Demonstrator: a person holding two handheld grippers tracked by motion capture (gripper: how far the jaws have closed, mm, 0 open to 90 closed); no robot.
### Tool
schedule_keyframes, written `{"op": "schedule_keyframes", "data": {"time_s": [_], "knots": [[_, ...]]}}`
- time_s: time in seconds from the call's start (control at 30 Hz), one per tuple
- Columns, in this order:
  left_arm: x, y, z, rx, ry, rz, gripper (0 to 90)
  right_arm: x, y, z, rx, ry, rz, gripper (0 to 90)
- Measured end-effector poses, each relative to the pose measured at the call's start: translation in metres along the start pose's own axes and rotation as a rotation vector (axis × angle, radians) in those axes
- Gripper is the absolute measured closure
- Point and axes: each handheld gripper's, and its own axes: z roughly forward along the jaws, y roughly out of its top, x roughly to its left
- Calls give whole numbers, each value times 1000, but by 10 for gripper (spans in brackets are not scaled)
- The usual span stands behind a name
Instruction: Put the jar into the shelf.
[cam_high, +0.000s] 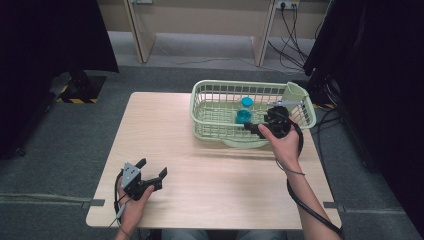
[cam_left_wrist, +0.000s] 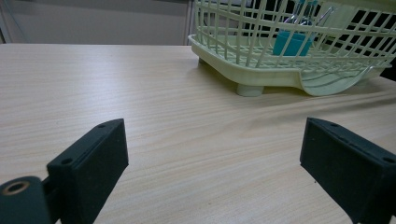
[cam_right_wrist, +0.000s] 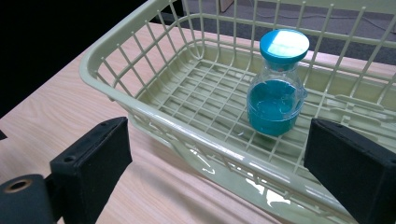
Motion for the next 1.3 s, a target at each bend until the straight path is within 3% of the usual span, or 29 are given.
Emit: {"op": "schedule_keyframes", "data": {"time_s": [0.5, 1.3], "knots": [[0, 0, 0, 1, 1, 1, 69, 4, -17, -20, -16, 0, -25, 72], [-1, 0, 0, -2, 5, 2, 69, -10, -58, -48, -37, -22, -3, 71]]}}
